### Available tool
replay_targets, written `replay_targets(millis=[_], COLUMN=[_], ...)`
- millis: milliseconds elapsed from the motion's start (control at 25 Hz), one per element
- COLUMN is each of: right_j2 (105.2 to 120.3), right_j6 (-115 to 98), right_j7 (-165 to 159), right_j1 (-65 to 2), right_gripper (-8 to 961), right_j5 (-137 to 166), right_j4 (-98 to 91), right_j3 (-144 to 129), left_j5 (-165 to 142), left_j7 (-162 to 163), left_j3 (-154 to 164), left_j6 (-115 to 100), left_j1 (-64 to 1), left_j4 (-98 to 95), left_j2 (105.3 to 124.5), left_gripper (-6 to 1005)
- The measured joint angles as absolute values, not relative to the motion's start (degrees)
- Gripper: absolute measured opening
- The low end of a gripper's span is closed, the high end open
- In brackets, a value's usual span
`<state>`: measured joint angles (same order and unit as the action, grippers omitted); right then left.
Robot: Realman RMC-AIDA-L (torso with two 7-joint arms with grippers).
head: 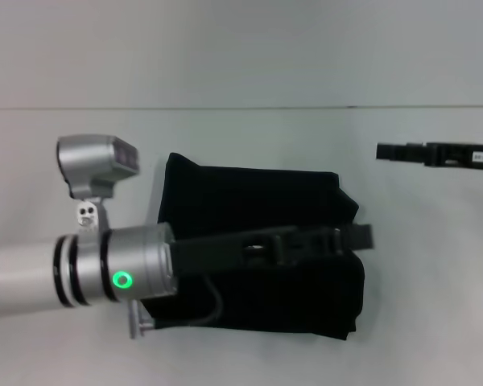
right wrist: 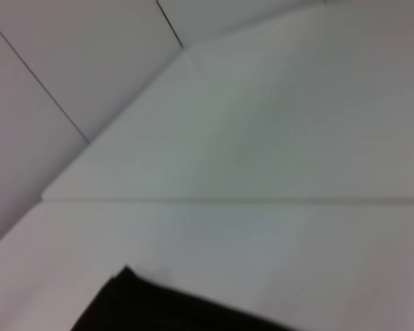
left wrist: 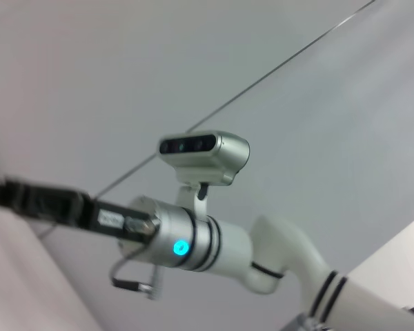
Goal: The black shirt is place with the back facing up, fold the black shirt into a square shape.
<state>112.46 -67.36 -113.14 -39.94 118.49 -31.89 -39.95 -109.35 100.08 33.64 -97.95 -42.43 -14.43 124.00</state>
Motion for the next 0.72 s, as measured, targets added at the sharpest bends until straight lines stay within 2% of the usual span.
replay_targets(millis=[200, 400, 520, 720], right_j2=[111.90, 111.86, 111.77, 112.89], right_j6=[-68.06, -67.94, -66.78, -64.29], right_j7=[-122.05, -127.31, -127.89, -128.39], right_j1=[-41.09, -42.34, -43.22, -43.99], right_gripper=[838, 838, 837, 837], right_j5=[123.13, 126.39, 126.54, 126.22], right_j4=[-31.89, -29.26, -25.89, -22.65], right_j3=[-41.30, -41.28, -41.06, -40.85], left_j5=[-109.58, -109.66, -109.79, -111.08], left_j7=[98.74, 99.03, 99.24, 100.20], left_j3=[34.49, 34.52, 34.54, 34.62], left_j6=[-89.74, -79.55, -73.78, -63.70], left_j1=[-39.78, -39.77, -39.99, -40.70], left_j4=[-21.58, -23.61, -24.87, -26.47], left_j2=[123.66, 122.11, 121.90, 121.74], left_gripper=[515, 754, 952, 952])
